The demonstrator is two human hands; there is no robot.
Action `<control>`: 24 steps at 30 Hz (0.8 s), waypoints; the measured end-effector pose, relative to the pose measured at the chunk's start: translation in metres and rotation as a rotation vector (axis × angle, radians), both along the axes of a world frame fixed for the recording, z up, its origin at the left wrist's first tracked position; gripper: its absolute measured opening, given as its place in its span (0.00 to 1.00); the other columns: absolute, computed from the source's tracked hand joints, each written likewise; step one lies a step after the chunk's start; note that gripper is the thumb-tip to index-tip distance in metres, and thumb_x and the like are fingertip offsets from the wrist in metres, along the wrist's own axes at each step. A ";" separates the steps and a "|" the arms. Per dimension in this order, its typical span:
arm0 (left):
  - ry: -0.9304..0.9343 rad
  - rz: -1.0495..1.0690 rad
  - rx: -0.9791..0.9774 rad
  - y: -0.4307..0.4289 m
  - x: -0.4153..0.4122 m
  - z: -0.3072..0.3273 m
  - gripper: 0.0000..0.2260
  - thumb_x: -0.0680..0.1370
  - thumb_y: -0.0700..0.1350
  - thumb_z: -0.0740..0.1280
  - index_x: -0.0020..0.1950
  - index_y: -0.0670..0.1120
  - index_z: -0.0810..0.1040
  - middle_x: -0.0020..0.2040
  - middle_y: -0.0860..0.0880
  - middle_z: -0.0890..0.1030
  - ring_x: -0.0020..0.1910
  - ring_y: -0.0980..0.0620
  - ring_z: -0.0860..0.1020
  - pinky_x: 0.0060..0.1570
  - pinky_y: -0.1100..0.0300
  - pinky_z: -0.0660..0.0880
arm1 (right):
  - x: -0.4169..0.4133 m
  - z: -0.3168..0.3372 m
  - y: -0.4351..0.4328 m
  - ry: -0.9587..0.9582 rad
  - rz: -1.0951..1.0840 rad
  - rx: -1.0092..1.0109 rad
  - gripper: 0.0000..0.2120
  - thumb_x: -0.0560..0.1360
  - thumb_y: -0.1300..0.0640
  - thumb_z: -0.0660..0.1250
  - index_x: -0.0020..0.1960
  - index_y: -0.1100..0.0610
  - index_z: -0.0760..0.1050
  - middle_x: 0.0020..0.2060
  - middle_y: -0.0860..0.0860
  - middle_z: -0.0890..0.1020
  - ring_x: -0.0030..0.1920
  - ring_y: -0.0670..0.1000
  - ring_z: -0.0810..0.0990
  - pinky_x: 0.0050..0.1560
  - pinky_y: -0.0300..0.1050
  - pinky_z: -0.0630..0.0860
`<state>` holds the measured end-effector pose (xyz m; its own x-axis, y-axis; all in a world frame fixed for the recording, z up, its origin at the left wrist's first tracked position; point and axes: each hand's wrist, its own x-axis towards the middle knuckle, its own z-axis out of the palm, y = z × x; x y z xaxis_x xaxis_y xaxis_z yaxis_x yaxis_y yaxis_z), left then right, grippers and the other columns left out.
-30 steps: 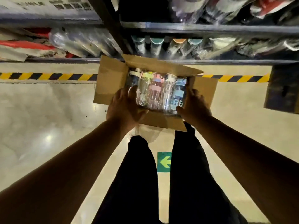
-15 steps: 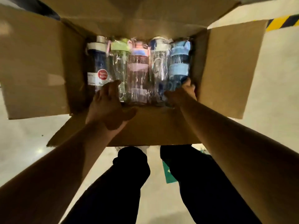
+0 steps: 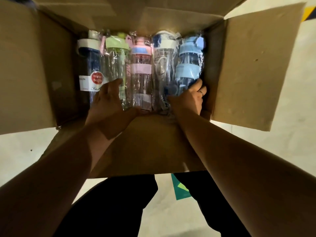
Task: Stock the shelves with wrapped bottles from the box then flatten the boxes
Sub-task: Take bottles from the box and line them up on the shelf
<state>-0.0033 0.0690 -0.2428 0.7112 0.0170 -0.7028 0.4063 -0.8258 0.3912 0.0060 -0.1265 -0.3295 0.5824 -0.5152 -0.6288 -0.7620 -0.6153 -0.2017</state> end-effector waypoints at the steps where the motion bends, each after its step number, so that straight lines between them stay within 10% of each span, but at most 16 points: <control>1: 0.008 0.001 -0.006 0.000 -0.001 0.000 0.42 0.73 0.57 0.74 0.80 0.48 0.57 0.78 0.43 0.61 0.76 0.40 0.60 0.73 0.47 0.60 | -0.001 -0.001 -0.001 0.009 0.019 -0.002 0.49 0.74 0.42 0.72 0.79 0.60 0.44 0.76 0.61 0.55 0.71 0.62 0.66 0.68 0.52 0.66; 10: 0.030 0.076 -0.070 0.003 -0.003 0.004 0.34 0.76 0.56 0.72 0.77 0.48 0.63 0.76 0.45 0.67 0.74 0.45 0.66 0.70 0.54 0.63 | -0.008 0.026 -0.001 -0.092 -0.102 0.245 0.53 0.67 0.50 0.79 0.79 0.52 0.48 0.73 0.52 0.63 0.71 0.54 0.66 0.68 0.50 0.70; 17: 0.158 0.498 -0.307 -0.010 0.023 0.017 0.33 0.76 0.65 0.67 0.75 0.52 0.64 0.59 0.56 0.77 0.53 0.57 0.78 0.41 0.74 0.74 | -0.015 0.080 0.030 -0.183 -0.152 0.578 0.45 0.66 0.55 0.80 0.75 0.48 0.57 0.63 0.44 0.72 0.61 0.43 0.71 0.58 0.36 0.73; 20: 0.200 0.707 -0.547 -0.017 0.030 0.019 0.38 0.68 0.68 0.73 0.71 0.50 0.70 0.60 0.52 0.82 0.56 0.50 0.82 0.54 0.55 0.81 | -0.022 0.098 0.044 -0.195 -0.004 0.707 0.43 0.67 0.53 0.80 0.74 0.49 0.59 0.63 0.46 0.73 0.62 0.46 0.75 0.60 0.44 0.76; 24: 0.042 0.855 -0.630 -0.007 0.032 0.007 0.21 0.73 0.44 0.77 0.64 0.45 0.77 0.55 0.47 0.84 0.53 0.48 0.84 0.54 0.48 0.81 | -0.026 0.106 0.044 -0.190 -0.217 1.025 0.23 0.79 0.43 0.64 0.69 0.52 0.68 0.64 0.56 0.75 0.61 0.52 0.79 0.56 0.52 0.80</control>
